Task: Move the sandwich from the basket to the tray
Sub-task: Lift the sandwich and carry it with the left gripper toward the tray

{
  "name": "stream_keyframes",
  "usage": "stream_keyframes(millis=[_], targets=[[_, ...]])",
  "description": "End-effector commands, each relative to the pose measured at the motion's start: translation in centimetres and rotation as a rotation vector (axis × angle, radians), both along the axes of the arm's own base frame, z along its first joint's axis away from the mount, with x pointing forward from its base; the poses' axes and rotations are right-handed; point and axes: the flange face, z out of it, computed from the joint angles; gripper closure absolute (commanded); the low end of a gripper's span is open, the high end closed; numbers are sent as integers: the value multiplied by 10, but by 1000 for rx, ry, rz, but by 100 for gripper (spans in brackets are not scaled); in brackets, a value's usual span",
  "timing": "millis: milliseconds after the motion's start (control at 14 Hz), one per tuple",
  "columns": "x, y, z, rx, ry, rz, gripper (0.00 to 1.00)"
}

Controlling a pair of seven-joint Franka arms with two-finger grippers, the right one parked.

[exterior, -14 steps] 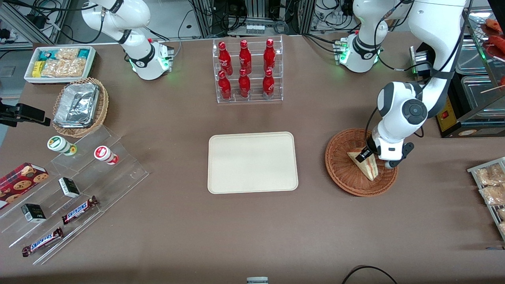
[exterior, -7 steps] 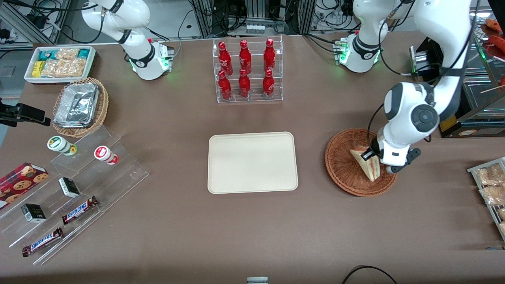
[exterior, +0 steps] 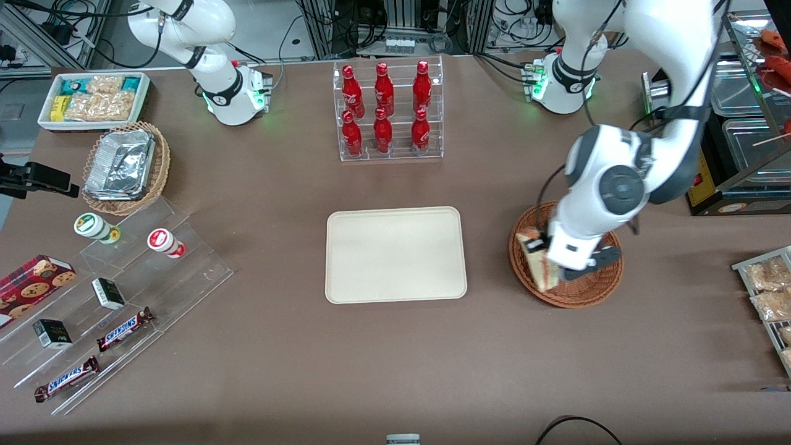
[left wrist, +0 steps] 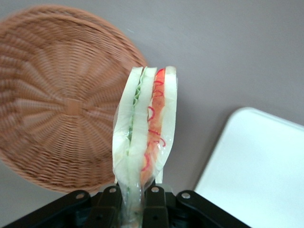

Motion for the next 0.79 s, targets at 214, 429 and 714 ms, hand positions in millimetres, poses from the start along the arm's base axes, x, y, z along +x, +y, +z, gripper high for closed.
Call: stream_keyframes(millis=[214, 429, 714], targets=[[-3, -130, -36, -20, 15, -172, 100], [-14, -190, -54, -22, 8, -120, 100], [-34, -259, -78, -23, -9, -98, 100]])
